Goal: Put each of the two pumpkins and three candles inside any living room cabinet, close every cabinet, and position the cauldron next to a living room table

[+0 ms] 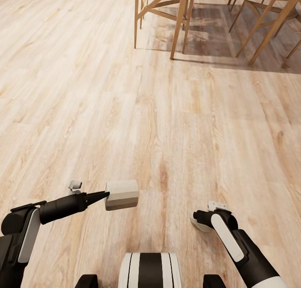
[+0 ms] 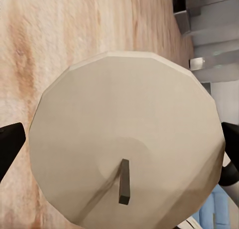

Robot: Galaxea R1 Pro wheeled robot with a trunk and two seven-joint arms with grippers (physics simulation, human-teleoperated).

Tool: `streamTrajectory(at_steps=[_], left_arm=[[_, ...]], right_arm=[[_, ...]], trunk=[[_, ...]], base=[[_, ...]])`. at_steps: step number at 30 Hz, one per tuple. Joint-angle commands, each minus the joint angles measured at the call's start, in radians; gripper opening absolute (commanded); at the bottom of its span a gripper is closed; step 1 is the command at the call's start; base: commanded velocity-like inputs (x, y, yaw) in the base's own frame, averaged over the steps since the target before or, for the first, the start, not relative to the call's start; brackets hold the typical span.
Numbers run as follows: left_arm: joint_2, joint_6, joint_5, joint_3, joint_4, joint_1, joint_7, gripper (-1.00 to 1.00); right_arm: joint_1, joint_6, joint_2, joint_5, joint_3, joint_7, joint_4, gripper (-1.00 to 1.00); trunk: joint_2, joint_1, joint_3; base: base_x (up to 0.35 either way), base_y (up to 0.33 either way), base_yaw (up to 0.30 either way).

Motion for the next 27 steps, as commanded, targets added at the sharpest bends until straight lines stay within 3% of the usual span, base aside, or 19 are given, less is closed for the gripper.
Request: streamTrajectory(at_steps=[1, 6, 15, 19, 27], left_arm=[[0.000, 0.006, 0.001, 0.001, 0.000, 0.000, -0.004, -1.00], [-0.001, 0.006, 0.001, 0.004, 0.000, 0.000, -0.004, -1.00], [-0.001, 0.006, 0.001, 0.005, -0.001, 0.000, -0.004, -1.00], [-0.001, 0.006, 0.001, 0.005, 0.000, 0.000, -0.004, -1.00], [0.000, 0.006, 0.001, 0.005, 0.000, 0.000, -0.004, -1.00]], right_arm=[[-0.001, 0.001, -0.001, -0.010, 0.003, -0.010, -0.001, 1.00], [-0.001, 0.001, -0.001, -0.010, 0.003, -0.011, -0.001, 1.00], [-0.001, 0.001, -0.001, -0.010, 0.003, -0.011, -0.001, 1.00], [-0.001, 0.001, -0.001, -0.010, 0.003, -0.011, -0.001, 1.00], [-0.001, 0.001, -0.001, -0.010, 0.003, -0.010, -0.001, 1.00]], trunk=[[0.000, 0.000, -0.001], [-0.001, 0.002, -0.016], [-0.001, 0.002, -0.016], [-0.002, 0.003, -0.031], [-0.002, 0.003, -0.031]], base=[[0.000, 0.000, 0.000], [0.000, 0.000, 0.000], [0.000, 0.000, 0.000], [0.000, 0.000, 0.000], [0.000, 0.000, 0.000]])
